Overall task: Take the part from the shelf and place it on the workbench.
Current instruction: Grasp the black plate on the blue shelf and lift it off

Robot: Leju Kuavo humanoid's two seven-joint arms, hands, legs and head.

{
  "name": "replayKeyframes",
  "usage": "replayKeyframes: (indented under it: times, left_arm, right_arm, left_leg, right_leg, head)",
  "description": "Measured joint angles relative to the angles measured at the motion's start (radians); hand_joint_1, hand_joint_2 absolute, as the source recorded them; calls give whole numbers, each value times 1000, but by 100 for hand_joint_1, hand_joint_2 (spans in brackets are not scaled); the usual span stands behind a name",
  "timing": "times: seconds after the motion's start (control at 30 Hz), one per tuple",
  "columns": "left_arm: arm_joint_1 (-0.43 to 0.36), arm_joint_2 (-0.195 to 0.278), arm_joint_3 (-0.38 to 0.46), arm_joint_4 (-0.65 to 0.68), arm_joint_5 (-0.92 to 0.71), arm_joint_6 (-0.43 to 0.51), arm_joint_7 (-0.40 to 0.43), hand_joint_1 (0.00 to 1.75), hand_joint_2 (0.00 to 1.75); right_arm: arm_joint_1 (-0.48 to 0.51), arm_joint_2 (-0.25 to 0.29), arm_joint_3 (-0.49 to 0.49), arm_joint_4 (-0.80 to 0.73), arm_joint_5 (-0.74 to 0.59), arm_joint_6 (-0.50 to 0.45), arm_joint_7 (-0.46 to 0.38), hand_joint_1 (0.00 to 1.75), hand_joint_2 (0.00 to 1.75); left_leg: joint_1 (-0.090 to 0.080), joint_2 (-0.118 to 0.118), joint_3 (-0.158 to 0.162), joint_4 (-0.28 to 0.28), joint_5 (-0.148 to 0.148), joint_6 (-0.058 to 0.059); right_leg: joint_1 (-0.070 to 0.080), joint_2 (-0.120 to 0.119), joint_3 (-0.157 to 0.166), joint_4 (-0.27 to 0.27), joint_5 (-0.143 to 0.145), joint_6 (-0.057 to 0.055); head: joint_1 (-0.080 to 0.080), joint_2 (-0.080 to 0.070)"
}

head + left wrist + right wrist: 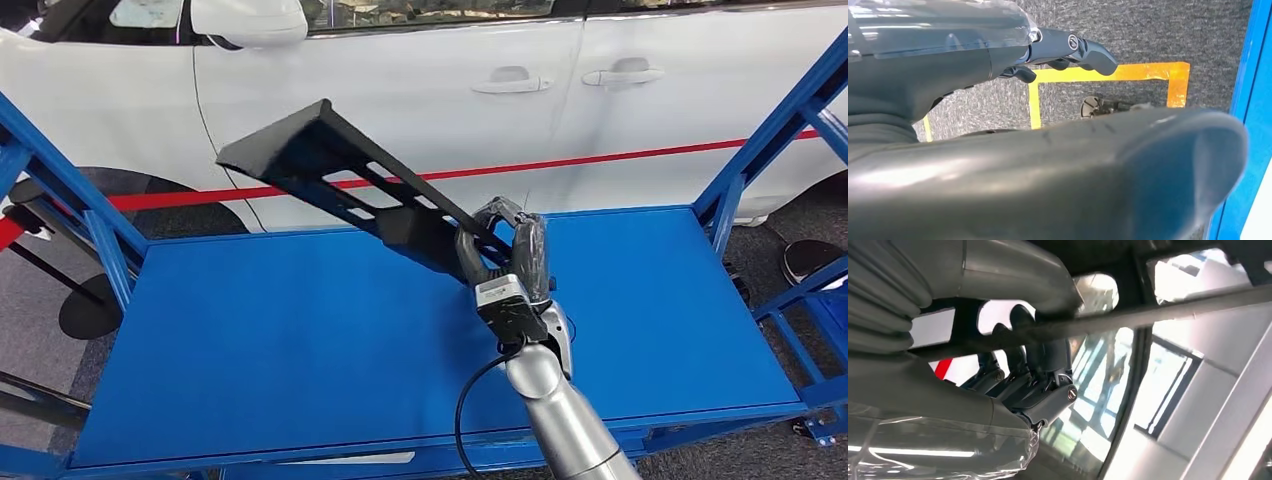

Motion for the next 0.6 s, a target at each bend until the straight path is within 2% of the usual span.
replayKeyframes:
  times: [0.1, 0.37, 0.6]
  left_arm:
    - [-1, 0, 0, 0, -7, 15, 3, 0, 175]
    - [-3, -8, 0, 0, -12, 41, 0, 0, 175]
    - [-5, -11, 0, 0, -12, 42, -3, 0, 175]
  right_arm:
    - [0, 3, 0, -35, -44, 32, -11, 165, 0]
    - [8, 6, 5, -136, -140, 119, -34, 156, 0]
    - [22, 6, 14, -196, -188, 156, -30, 163, 0]
  left_leg:
    - [0, 0, -1, 0, 0, 0]
    - [0, 0, -1, 1, 0, 0]
    - [0, 0, 0, 0, 0, 0]
  right_leg:
    - [0, 0, 0, 0, 0, 0]
    - [0, 0, 0, 0, 0, 0]
    - [0, 0, -1, 0, 0, 0]
  head:
    - [0, 0]
    - [0, 0]
    - [0, 0]
